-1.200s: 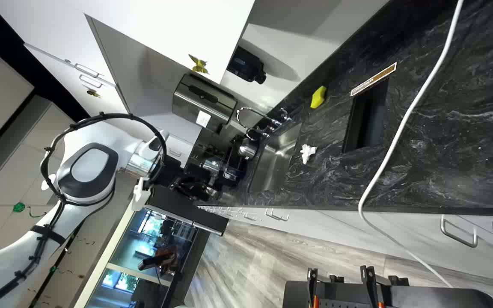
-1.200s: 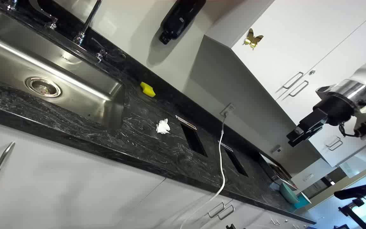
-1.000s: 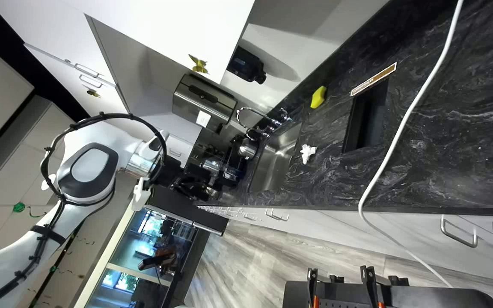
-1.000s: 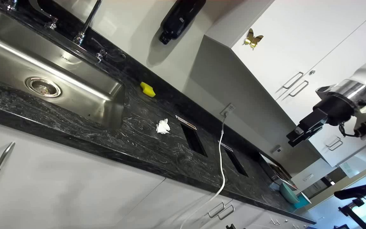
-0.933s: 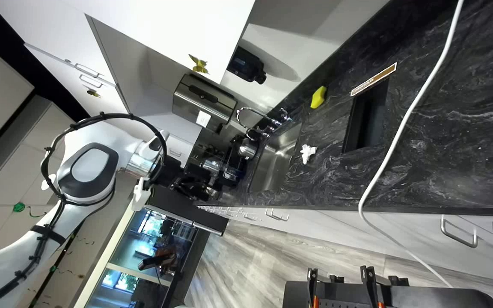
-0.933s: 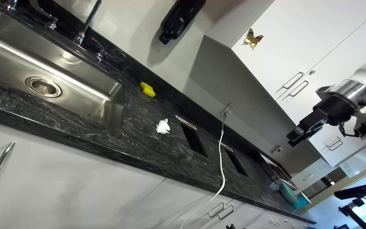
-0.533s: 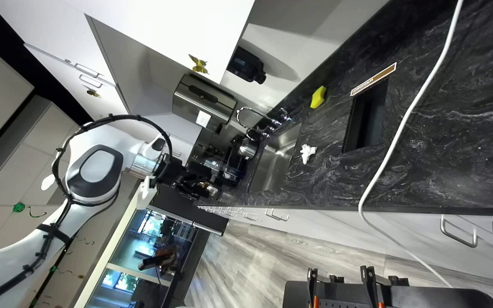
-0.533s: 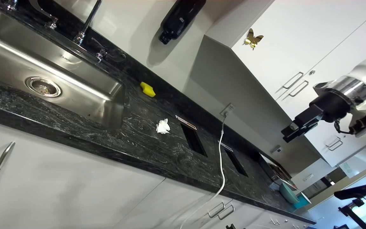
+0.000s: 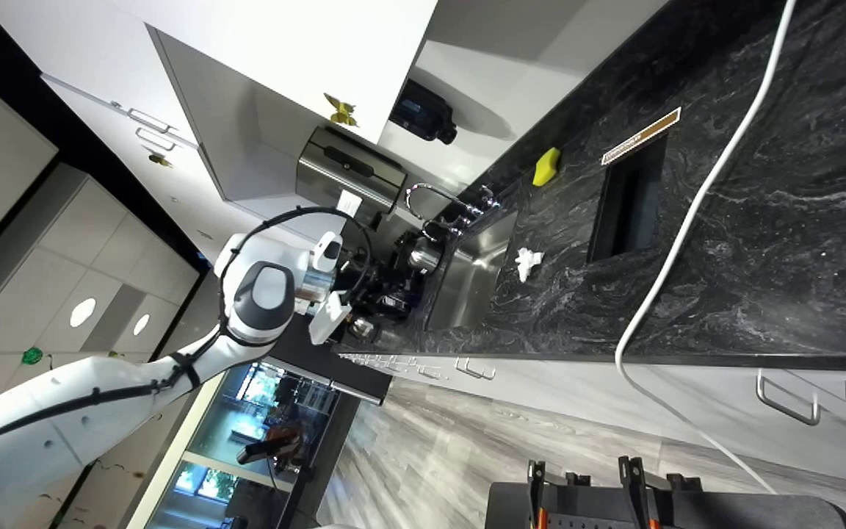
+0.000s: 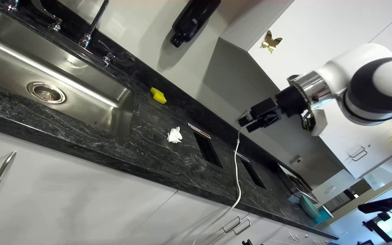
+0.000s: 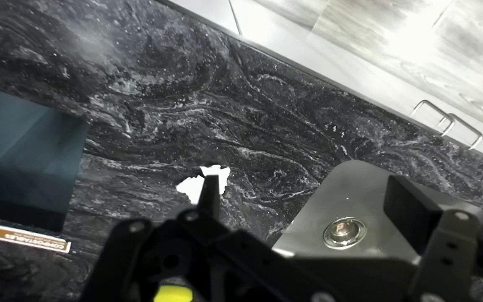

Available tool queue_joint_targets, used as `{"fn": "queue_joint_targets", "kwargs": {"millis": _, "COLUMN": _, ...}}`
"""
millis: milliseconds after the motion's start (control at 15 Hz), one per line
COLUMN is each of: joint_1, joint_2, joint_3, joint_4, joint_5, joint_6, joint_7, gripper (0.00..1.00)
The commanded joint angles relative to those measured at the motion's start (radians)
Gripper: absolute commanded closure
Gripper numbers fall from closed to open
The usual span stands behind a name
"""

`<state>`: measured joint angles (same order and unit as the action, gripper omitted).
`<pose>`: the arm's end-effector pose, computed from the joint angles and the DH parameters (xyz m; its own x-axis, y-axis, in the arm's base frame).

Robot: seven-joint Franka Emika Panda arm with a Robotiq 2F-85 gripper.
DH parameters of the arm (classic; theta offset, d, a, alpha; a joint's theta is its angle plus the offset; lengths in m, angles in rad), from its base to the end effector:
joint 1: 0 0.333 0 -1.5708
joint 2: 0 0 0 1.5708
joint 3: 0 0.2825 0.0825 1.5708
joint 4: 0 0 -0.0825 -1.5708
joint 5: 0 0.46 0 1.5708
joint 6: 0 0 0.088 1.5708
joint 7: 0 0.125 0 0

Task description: Pick the piece of paper on the counter and throw it in the bin

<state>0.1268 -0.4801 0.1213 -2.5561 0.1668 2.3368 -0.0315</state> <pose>0.4873 0.1236 0.3717 0.9542 0.1562 0.2553 0.1822 -0.9799 -0.0817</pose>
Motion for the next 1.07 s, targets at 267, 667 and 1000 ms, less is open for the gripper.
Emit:
{"fn": "queue_joint_targets", "kwargs": {"millis": 267, "joint_1": -0.059, "joint_2": 0.433, "joint_3": 0.094, "joint_4": 0.135, "joint_5": -0.298, "joint_6": 0.291, "joint_7": 0.28, "gripper": 0.0}}
{"fn": "queue_joint_targets", "kwargs": {"millis": 667, "joint_1": -0.011, "joint_2": 0.691, "joint_3": 0.006, "joint_4": 0.395, "joint_5": -0.49, "joint_6": 0.236, "joint_7": 0.468, "gripper": 0.0}}
{"fn": "queue_joint_targets", "kwargs": {"millis": 1000, "joint_1": 0.019, "joint_2": 0.844, "joint_3": -0.067, "joint_4": 0.563, "joint_5": -0.428, "joint_6": 0.188, "joint_7": 0.426, "gripper": 0.0}}
